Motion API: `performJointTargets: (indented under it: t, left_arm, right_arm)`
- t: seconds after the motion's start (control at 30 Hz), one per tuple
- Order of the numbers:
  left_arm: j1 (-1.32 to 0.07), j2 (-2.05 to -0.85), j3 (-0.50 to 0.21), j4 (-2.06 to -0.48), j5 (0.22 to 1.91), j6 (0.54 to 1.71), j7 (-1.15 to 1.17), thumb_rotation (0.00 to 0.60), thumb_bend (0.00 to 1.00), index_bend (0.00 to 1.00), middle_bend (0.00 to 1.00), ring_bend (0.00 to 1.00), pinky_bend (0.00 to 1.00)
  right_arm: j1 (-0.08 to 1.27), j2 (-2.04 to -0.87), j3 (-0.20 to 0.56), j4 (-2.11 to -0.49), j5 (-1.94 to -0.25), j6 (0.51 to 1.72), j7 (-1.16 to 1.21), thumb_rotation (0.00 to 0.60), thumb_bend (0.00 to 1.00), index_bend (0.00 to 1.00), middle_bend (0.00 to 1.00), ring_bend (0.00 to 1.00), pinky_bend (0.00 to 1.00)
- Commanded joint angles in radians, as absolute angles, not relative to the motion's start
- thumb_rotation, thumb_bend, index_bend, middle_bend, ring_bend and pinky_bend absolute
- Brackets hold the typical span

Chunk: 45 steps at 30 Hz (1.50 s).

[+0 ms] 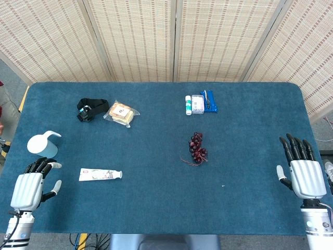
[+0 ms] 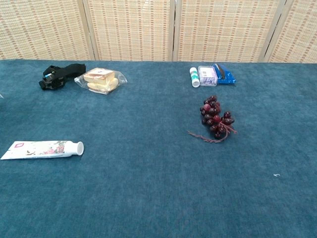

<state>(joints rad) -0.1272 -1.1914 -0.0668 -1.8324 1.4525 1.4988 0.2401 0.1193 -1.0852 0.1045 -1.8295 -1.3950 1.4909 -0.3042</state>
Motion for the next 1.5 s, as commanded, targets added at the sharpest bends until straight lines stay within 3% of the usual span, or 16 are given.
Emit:
performJointTargets:
  t: [0.03,0.27,0.5,0.93,1.13,1.5]
  left_arm:
    - [-0.128,-1.19,-0.068,-1.834,1.452,1.498,0.244,0.6,0.3,0.34,0.28,0.16,0.2]
    - [-0.145,-1.183,-0.058,-1.845,1.473,1.464,0.241,0.6,0.3,0.33,0.28,0.16,0.2]
    - [-0.226,-1.189,-0.045,-1.847,1.515,1.334,0.246,0.6,0.3,0.32,0.28,0.16,0.2]
    - [-0.402,-1.356,-0.079,-1.741,1.395,1.076,0.404,0.6,0.26,0.28,0.25,0.16,0.19]
    - [-0.44,-1.431,-0.096,-1.667,1.303,1.045,0.48,0.6,0.26,0.28,0.25,0.15,0.18]
    - [-0.468,-1.462,-0.089,-1.653,1.154,1.044,0.611,0.6,0.26,0.29,0.25,0.15,0.18]
  right_arm:
    - [0.119,-1.084,0.107,-1.83,-1.394,1.493,-0.305,0.6,0.36,0.0,0.02,0.0,0.03]
    - [0.113,-1.085,0.128,-1.834,-1.394,1.524,-0.296,0.6,0.36,0.0,0.02,0.0,0.03]
    - [0.109,-1.083,0.136,-1.839,-1.395,1.537,-0.296,0.6,0.36,0.0,0.02,0.0,0.03]
    - [0.083,-1.071,0.13,-1.828,-1.397,1.556,-0.262,0.6,0.36,0.0,0.02,0.0,0.03]
    - [0.073,-1.06,0.127,-1.824,-1.396,1.558,-0.243,0.6,0.36,0.0,0.02,0.0,0.03]
    - [0.063,-1.046,0.118,-1.817,-1.411,1.551,-0.196,0.6,0.36,0.0,0.02,0.0,0.03]
